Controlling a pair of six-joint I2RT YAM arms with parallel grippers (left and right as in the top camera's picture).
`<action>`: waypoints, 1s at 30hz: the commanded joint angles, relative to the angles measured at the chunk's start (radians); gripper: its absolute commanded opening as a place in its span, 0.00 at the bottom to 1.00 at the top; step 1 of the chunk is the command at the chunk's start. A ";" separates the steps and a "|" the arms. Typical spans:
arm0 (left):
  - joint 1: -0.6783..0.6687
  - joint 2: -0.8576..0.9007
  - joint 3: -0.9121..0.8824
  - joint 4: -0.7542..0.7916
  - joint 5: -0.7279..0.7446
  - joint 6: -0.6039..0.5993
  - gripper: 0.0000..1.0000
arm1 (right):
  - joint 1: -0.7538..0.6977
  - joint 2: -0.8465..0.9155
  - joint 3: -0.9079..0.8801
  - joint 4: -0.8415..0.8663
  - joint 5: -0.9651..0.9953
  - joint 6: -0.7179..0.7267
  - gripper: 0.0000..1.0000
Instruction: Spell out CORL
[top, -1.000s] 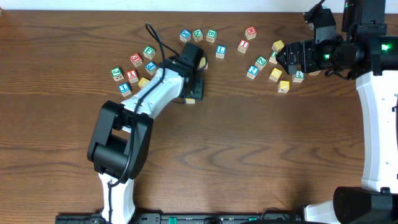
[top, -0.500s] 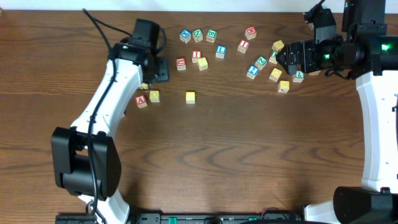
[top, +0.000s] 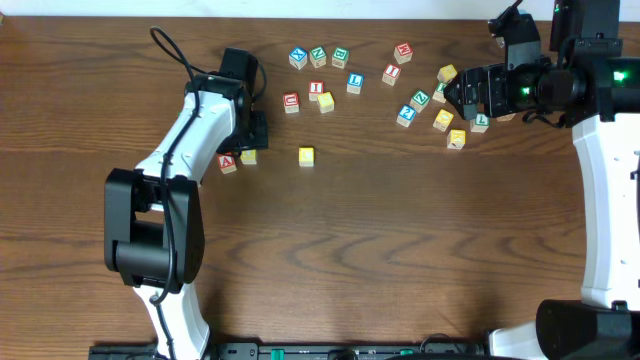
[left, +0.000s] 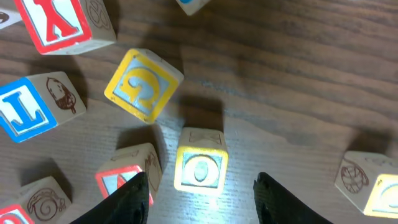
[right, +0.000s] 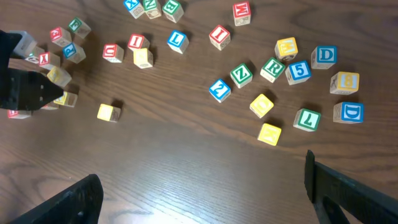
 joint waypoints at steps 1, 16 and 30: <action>0.003 0.000 -0.013 -0.008 -0.003 0.032 0.54 | 0.008 0.006 -0.002 -0.004 -0.001 -0.011 0.99; 0.002 0.001 -0.100 0.109 -0.002 0.031 0.54 | 0.008 0.006 -0.002 0.000 -0.002 -0.011 0.99; -0.005 0.018 -0.126 0.151 -0.002 0.031 0.54 | 0.008 0.006 -0.002 0.000 -0.002 -0.011 0.99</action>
